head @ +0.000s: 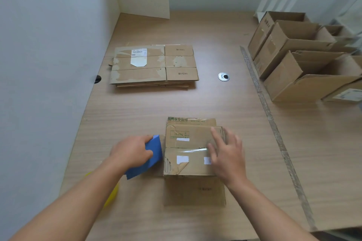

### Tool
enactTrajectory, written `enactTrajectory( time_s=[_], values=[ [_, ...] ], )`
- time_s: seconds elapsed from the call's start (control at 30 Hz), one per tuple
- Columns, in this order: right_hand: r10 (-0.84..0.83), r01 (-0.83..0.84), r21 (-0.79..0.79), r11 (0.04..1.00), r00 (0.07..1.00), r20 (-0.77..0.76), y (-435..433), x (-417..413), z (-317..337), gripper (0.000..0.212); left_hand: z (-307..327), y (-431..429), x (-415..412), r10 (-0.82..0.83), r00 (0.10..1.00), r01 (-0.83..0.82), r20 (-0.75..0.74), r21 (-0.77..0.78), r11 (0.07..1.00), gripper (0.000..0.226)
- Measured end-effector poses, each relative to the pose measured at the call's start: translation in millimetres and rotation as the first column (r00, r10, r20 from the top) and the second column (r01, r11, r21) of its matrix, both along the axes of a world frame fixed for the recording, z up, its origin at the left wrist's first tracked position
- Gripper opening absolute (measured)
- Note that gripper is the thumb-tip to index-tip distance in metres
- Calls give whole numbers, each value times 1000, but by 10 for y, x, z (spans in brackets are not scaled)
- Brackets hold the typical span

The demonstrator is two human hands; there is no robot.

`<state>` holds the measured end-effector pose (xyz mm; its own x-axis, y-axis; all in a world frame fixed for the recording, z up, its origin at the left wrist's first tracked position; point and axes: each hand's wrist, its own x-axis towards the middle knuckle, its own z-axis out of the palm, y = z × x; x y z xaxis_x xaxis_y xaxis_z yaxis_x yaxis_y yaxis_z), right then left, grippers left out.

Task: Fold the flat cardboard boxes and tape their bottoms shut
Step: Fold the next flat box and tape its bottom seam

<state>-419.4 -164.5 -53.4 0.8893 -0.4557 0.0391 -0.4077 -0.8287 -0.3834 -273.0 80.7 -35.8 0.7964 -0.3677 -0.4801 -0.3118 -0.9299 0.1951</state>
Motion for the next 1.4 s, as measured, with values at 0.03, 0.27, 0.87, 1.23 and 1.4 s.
enactTrajectory(
  time_s=[0.03, 0.27, 0.87, 1.23, 1.4],
  values=[
    [107, -106, -37, 994, 994, 25, 79, -4, 8, 44, 1, 25, -3, 33, 999, -32, 19, -21, 999, 64],
    [339, -370, -34, 928, 880, -332, 209, -113, -227, 64, 94, 115, -36, 160, 983, -150, 89, -111, 983, 68],
    [356, -408, -23, 913, 821, -446, 592, 111, -60, 92, 250, 212, -66, 290, 946, -251, 145, -241, 937, 66],
    [382, -401, -40, 915, 895, -232, 700, 162, 19, 64, 309, 336, -136, 329, 933, -282, 147, -271, 920, 65],
    [338, -379, -66, 923, 880, -334, 682, 256, 11, 73, 328, 355, -157, 305, 941, -251, 143, -309, 917, 65]
  ],
)
